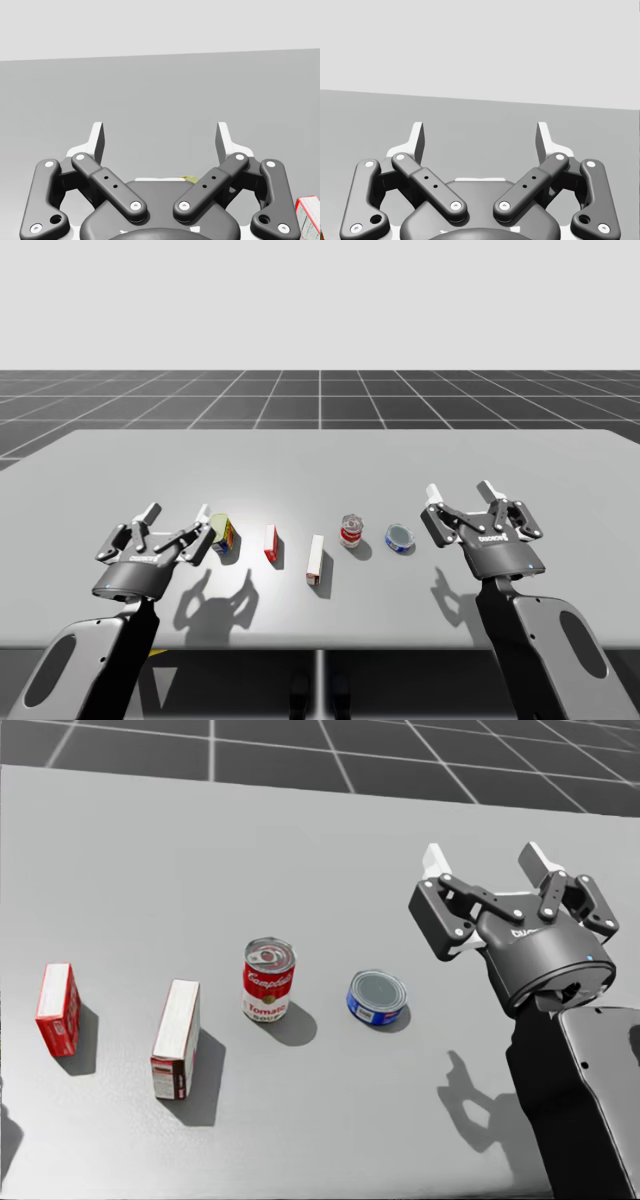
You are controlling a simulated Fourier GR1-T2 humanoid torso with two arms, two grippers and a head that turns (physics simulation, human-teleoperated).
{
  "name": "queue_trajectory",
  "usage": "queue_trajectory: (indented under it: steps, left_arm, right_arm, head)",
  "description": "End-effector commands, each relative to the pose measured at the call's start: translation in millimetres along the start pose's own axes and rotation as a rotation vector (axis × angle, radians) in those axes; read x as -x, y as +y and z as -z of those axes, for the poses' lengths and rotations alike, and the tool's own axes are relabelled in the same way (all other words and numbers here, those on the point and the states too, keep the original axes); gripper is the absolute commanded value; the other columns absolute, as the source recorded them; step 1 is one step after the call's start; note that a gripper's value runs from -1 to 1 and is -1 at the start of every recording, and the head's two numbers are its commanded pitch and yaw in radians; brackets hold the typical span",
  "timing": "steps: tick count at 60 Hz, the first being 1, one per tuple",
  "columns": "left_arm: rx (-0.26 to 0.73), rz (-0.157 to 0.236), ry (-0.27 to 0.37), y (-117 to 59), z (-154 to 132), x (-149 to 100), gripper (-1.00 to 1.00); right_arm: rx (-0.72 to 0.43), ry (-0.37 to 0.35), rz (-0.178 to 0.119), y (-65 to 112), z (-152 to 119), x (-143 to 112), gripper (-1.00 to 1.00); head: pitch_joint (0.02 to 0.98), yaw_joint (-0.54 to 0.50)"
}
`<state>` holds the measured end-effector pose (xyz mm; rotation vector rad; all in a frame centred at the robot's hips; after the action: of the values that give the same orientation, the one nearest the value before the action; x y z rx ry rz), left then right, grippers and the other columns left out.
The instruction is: Lift the tuna fish can off the table.
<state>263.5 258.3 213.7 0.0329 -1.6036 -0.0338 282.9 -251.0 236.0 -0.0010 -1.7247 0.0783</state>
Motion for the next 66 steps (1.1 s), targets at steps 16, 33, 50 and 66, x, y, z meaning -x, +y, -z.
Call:
queue_trajectory:
  steps: [16,33,50,66]
  left_arm:
    - [0.02,-0.012,0.003,-6.4,0.0,0.1,-1.0]
    - [0.023,-0.012,0.004,-7.1,-0.4,0.6,-1.0]
    - [0.027,-0.002,-0.003,-8.0,-1.4,0.9,-1.0]
    - [0.036,0.001,-0.004,-11.7,-2.3,1.1,-1.0]
  right_arm:
    - [0.016,0.012,0.037,1.5,-1.4,-4.6,-1.0]
    - [-0.16,0.121,0.067,-0.2,-33.6,-10.4,-1.0]
    - [-0.241,0.234,0.009,5.7,-57.3,24.3,-1.0]
    - [-0.243,0.331,-0.004,16.2,-55.4,73.0,-1.0]
  head:
    - [0.822,-0.31]
    - [0.828,-0.3]
    - [0.828,-0.31]
    - [0.829,-0.31]
